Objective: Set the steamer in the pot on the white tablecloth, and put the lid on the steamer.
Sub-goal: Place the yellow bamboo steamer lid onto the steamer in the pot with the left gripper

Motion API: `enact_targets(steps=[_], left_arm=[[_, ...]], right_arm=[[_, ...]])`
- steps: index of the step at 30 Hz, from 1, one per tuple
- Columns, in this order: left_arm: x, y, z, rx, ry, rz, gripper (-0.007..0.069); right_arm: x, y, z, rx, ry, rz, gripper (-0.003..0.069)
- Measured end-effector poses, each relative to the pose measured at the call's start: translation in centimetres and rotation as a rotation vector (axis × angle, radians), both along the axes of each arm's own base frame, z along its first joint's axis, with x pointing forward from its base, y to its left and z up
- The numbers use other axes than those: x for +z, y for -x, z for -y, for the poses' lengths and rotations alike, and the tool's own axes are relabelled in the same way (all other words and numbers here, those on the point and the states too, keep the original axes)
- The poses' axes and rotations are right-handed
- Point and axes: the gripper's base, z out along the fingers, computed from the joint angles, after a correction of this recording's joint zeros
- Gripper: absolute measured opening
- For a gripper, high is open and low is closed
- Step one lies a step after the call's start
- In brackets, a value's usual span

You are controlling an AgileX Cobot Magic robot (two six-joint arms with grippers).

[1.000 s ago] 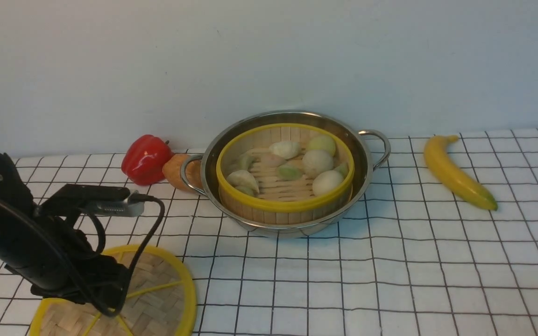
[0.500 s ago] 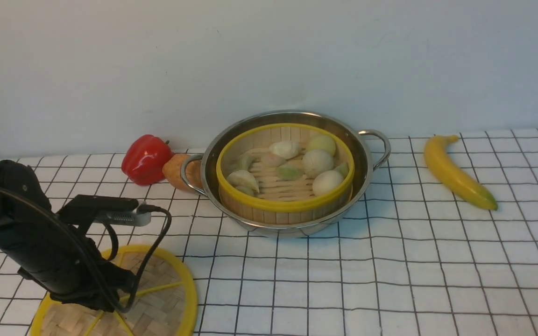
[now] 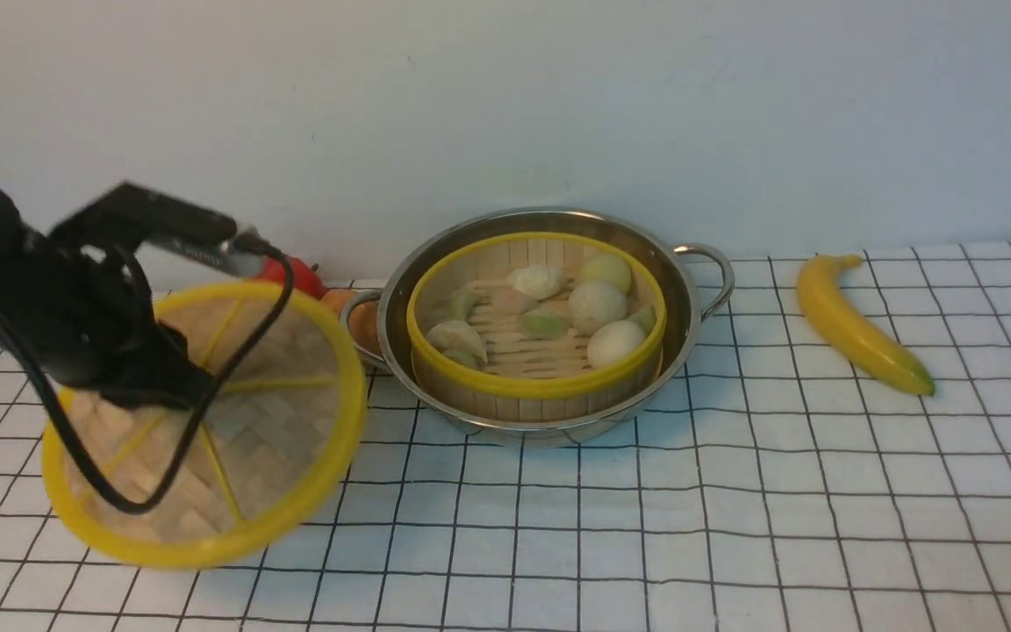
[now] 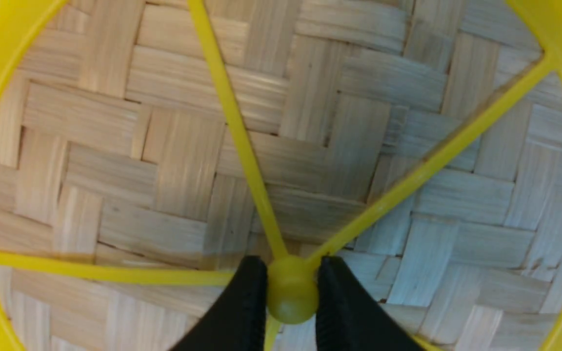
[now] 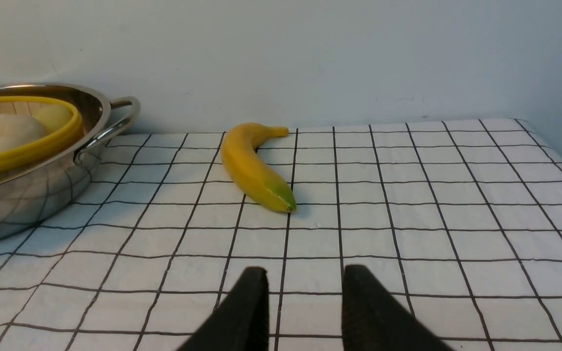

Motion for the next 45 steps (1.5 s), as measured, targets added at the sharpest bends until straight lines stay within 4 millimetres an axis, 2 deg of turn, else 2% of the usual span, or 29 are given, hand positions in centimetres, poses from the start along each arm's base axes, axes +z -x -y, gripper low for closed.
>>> enact_targets(steps=[1,2,3,6,7,9,13,14,19,24,27,30,35,40,45], left_arm=[[1.2,-0.3,0.1,-0.075,-0.027,0.044,0.0123],[1.4,-0.3,0.1,-0.090,-0.032,0.052,0.0123],[2.7,-0.6,0.3,-0.216,-0.071,0.106,0.0123],[3.9,-0.9,1.1,-0.463,-0.103,0.181,0.0123],[4.0,-0.9,1.1,-0.478,-0.103,0.188,0.0123],[4.1,-1.5,2.2,-0.655,-0.060,0.273,0.0123],[3.5,-2.6,4.3,-0.775,0.004,0.369,0.0123],[3.5,-2.7,4.4,-0.777,0.005,0.374,0.0123],[1.4,-5.4,8.8,-0.792,-0.034,0.429,0.0123],[1.1,-7.7,12.1,-0.721,-0.017,0.436,0.0123],[1.5,-8.9,13.4,-0.689,-0.001,0.421,0.0123],[1.4,-9.6,14.3,-0.652,0.021,0.355,0.0123],[1.2,-9.3,14.5,-0.623,0.020,0.225,0.0123],[0.5,-9.3,15.0,-0.629,0.013,0.192,0.0123],[-1.0,-9.9,15.9,-0.641,0.009,0.180,0.0123]], right_arm=[[0.0,0.0,0.0,0.000,0.000,0.000,0.0240],[0.0,0.0,0.0,0.000,0.000,0.000,0.0240],[0.0,0.0,0.0,0.000,0.000,0.000,0.0240],[0.0,0.0,0.0,0.000,0.000,0.000,0.0240],[0.0,0.0,0.0,0.000,0.000,0.000,0.0240],[0.0,0.0,0.0,0.000,0.000,0.000,0.0240],[0.0,0.0,0.0,0.000,0.000,0.000,0.0240],[0.0,0.0,0.0,0.000,0.000,0.000,0.0240],[0.0,0.0,0.0,0.000,0.000,0.000,0.0240],[0.0,0.0,0.0,0.000,0.000,0.000,0.0240],[0.0,0.0,0.0,0.000,0.000,0.000,0.0240],[0.0,0.0,0.0,0.000,0.000,0.000,0.0240],[0.0,0.0,0.0,0.000,0.000,0.000,0.0240],[0.0,0.0,0.0,0.000,0.000,0.000,0.0240],[0.0,0.0,0.0,0.000,0.000,0.001,0.0240]])
